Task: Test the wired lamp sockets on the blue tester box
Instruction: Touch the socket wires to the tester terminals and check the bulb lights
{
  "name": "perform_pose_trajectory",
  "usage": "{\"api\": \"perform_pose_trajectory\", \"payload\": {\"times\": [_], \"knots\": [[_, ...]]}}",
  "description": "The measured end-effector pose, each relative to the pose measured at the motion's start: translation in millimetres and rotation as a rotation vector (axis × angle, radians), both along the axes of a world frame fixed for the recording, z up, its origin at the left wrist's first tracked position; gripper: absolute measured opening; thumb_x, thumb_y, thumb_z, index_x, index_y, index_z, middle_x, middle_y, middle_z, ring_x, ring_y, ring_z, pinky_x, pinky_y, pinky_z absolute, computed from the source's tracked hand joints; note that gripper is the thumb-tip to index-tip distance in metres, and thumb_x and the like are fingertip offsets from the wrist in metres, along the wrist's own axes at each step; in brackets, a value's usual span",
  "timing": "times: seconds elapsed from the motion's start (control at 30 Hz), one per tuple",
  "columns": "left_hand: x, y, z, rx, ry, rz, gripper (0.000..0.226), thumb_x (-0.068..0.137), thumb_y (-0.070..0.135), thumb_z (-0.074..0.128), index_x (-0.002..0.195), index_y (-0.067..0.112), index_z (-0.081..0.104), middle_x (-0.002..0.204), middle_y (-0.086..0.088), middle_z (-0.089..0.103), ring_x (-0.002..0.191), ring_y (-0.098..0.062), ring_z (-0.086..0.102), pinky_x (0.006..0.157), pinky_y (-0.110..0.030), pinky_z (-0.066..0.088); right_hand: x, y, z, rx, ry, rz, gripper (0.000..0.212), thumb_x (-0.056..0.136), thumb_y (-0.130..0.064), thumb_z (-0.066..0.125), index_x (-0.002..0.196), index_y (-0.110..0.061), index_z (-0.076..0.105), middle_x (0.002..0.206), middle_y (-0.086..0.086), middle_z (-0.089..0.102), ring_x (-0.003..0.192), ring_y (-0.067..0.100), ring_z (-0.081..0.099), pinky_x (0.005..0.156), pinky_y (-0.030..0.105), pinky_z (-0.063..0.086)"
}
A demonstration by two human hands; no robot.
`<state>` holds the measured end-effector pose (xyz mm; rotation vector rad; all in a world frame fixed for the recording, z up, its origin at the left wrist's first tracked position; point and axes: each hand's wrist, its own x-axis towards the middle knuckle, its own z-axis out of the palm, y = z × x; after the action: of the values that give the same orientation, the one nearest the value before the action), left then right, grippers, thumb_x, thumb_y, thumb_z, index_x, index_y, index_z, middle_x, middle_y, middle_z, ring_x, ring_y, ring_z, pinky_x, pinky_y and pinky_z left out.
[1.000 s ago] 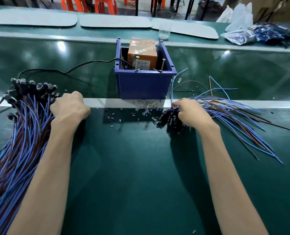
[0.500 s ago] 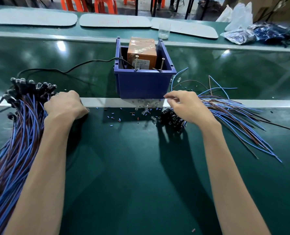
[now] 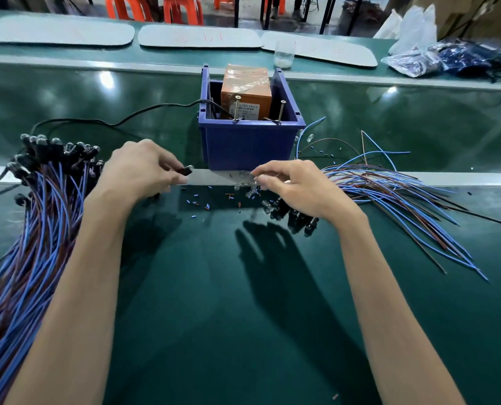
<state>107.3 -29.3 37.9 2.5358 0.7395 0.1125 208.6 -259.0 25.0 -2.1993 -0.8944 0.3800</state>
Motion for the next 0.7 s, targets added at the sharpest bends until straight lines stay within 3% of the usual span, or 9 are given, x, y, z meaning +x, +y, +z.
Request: {"api": "perform_pose_trajectory", "payload": {"times": [0.1,0.2,0.27,0.33,0.4,0.47,0.53,0.6,0.7], "knots": [[2.8,-22.7,8.8,-0.158,-0.077,-0.179,0.009,0.074,0.03,0.079,0.082,0.034,0.076,0.053,0.017,0.064,0.047,-0.001,0.06,0.05,-0.012,0.043,-4.3,3.5,-0.8,0.015,0.045,0.039,0.019,0.096,-0.023,0.056,0.11,-0.022,0.068,0.084,-0.009,0.071,0.092,0.017,0.068,0.072,0.02,0.051],[4.5,-52.2,17.2,-0.351,-0.273,-0.321,0.014,0.074,0.024,0.081,0.08,0.033,0.073,0.059,0.013,0.067,0.049,-0.005,0.059,0.05,-0.012,0.042,-9.2,7.9,-1.7,0.077,0.15,0.117,0.016,0.095,-0.019,0.058,0.108,-0.017,0.065,0.095,-0.007,0.074,0.094,0.016,0.07,0.078,0.041,0.056],[7.0,-74.3,20.1,-0.557,-0.403,-0.371,0.016,0.076,0.02,0.079,0.089,0.027,0.073,0.077,0.0,0.071,0.062,-0.012,0.061,0.058,-0.024,0.049,-12.4,10.2,-2.6,0.217,0.263,0.186,0.013,0.093,-0.01,0.059,0.103,-0.015,0.065,0.089,-0.013,0.073,0.087,0.007,0.07,0.07,0.032,0.054],[9.4,-93.2,20.1,-0.712,-0.489,-0.398,0.015,0.082,0.014,0.074,0.096,0.02,0.074,0.086,-0.005,0.066,0.07,-0.016,0.061,0.055,-0.03,0.05,-15.4,9.8,-0.7,0.384,0.345,0.201,0.021,0.089,-0.003,0.06,0.098,-0.022,0.064,0.082,-0.013,0.072,0.08,0.004,0.069,0.068,0.02,0.052],[10.6,-104.7,19.3,-0.738,-0.536,-0.421,0.015,0.087,0.012,0.068,0.1,0.017,0.074,0.096,-0.009,0.063,0.071,-0.014,0.061,0.053,-0.027,0.049,-15.2,6.6,-0.3,0.534,0.388,0.152,0.025,0.087,0.002,0.058,0.098,-0.019,0.063,0.084,-0.008,0.072,0.078,0.005,0.068,0.072,0.02,0.055],[10.6,-108.4,20.1,-0.78,-0.589,-0.412,0.012,0.089,0.011,0.066,0.098,0.014,0.073,0.101,-0.009,0.068,0.078,-0.013,0.067,0.063,-0.029,0.056,-12.3,2.8,0.1,0.622,0.393,0.088,0.021,0.091,0.006,0.054,0.103,-0.009,0.061,0.089,0.004,0.07,0.079,0.009,0.068,0.076,0.024,0.056],[11.1,-107.2,21.4,-0.834,-0.628,-0.376,0.01,0.092,0.015,0.063,0.088,0.013,0.072,0.094,-0.004,0.074,0.079,-0.013,0.07,0.071,-0.032,0.059,-9.5,1.9,3.7,0.626,0.323,0.038,0.017,0.093,0.007,0.053,0.104,-0.003,0.061,0.088,0.006,0.068,0.081,0.01,0.067,0.08,0.028,0.056],[13.2,-106.1,21.2,-0.848,-0.662,-0.303,0.028,0.095,0.022,0.059,0.071,0.016,0.072,0.08,-0.003,0.074,0.074,-0.018,0.068,0.072,-0.033,0.056,-9.4,4.3,7.5,0.57,0.25,0.025,0.014,0.09,0.006,0.059,0.095,-0.007,0.064,0.085,0.006,0.067,0.082,0.01,0.064,0.083,0.031,0.056],[15.9,-104.0,21.0,-0.997,-0.758,-0.137,0.055,0.098,0.024,0.05,0.046,0.019,0.064,0.058,-0.002,0.066,0.063,-0.02,0.064,0.06,-0.025,0.052,-13.5,9.4,10.7,0.486,0.218,0.048,0.012,0.089,0.0,0.063,0.093,-0.011,0.067,0.087,0.005,0.067,0.08,0.005,0.061,0.079,0.023,0.05]]}}
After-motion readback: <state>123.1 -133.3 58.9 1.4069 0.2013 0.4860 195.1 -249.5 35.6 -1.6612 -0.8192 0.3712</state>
